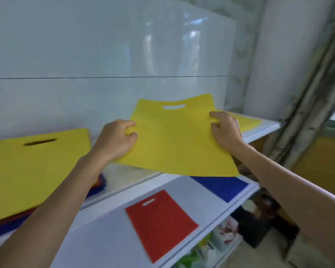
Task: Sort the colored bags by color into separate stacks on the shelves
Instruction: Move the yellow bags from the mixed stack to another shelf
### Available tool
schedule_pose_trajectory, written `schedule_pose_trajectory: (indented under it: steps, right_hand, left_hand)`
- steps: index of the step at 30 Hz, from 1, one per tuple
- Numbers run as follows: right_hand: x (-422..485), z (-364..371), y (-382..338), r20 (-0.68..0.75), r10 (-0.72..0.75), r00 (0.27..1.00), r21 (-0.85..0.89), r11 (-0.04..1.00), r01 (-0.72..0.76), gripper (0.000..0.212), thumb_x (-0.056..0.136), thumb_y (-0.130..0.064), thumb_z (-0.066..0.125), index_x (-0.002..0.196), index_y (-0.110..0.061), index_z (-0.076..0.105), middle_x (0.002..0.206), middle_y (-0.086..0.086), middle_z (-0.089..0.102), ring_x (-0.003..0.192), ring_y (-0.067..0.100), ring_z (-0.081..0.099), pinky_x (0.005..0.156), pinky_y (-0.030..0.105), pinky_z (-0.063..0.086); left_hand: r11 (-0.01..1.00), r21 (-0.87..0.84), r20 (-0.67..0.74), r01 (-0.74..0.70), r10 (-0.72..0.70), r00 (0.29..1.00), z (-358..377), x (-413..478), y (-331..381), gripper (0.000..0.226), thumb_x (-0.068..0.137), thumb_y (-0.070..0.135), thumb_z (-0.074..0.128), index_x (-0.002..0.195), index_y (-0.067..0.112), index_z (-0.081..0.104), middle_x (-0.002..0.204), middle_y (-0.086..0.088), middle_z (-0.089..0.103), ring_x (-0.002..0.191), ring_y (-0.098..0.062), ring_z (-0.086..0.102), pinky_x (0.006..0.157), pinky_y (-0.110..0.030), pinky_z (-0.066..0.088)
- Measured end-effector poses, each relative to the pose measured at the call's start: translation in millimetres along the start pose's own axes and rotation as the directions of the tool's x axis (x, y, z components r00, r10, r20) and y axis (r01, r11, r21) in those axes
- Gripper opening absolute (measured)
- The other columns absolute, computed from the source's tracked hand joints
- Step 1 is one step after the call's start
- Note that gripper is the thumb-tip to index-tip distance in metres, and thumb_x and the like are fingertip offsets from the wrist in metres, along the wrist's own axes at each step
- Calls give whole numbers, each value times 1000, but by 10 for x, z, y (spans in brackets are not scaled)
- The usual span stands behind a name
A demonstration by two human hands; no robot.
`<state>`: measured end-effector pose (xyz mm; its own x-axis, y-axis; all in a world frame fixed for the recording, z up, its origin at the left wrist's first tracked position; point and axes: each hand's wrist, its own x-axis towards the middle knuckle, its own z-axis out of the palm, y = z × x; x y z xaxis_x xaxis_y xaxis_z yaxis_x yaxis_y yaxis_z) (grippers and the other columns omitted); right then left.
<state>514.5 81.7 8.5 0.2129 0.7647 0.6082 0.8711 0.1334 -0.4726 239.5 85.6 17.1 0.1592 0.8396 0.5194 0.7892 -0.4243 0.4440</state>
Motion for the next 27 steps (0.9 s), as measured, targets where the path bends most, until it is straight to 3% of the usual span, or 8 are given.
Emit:
schedule_pose_trajectory:
  steps: [9, 14, 17, 20, 25, 27]
  right_hand:
    - [-318, -1537, 2114, -146, 230, 962, -157, 955, -252, 36, 88, -3, 53, 124, -4, 58, 124, 14, 58, 106, 29, 54, 84, 19, 32]
    - [-436, -1878, 2865, -151, 321, 935, -206, 915, -347, 32, 88, -3, 55, 120, -6, 62, 124, 11, 60, 106, 28, 56, 89, 22, 35]
    - [-382, -1901, 3206, -185, 341, 922, -191, 907, -374, 32, 89, -2, 53, 120, -5, 62, 123, 10, 60, 105, 28, 56, 90, 23, 37]
    - [-233, -1815, 3508, -193, 358, 913, -169, 905, -391, 33, 90, -2, 52, 121, -4, 61, 121, 11, 60, 104, 26, 56, 81, 16, 34]
    - [435, -1617, 3925, -176, 319, 931, -148, 927, -345, 34, 90, -2, 52, 122, -6, 60, 121, 10, 59, 88, 16, 49, 75, 14, 31]
    - [800, -1512, 4047, -173, 304, 937, -128, 936, -327, 35, 89, -2, 52, 123, -6, 60, 122, 11, 59, 91, 20, 51, 78, 16, 33]
  left_hand:
    - [954, -269, 215, -135, 196, 957, 1937, 167, 1801, 43, 89, 19, 58, 130, 10, 53, 134, -9, 52, 122, -22, 48, 96, -21, 30]
    - [919, -364, 362, -154, 292, 885, 2649, 174, 2376, 44, 90, 19, 57, 132, 10, 50, 138, -6, 48, 124, -18, 46, 98, -22, 34]
    - [901, -399, 362, -169, 324, 874, 2963, 318, 2586, 37, 90, 18, 56, 126, 12, 54, 131, -3, 53, 113, -15, 51, 89, -18, 36]
    - [892, -415, 352, -179, 339, 872, 3250, 544, 2707, 33, 90, 16, 56, 122, 13, 56, 126, -1, 55, 101, -9, 48, 84, -17, 35]
    - [890, -418, 292, -184, 323, 900, 3651, 1150, 2763, 31, 90, 15, 56, 121, 13, 57, 127, -1, 54, 113, -13, 50, 87, -17, 35]
    - [896, -412, 275, -166, 296, 915, 3760, 1438, 2750, 30, 91, 16, 55, 121, 13, 56, 128, -1, 53, 115, -14, 48, 87, -17, 34]
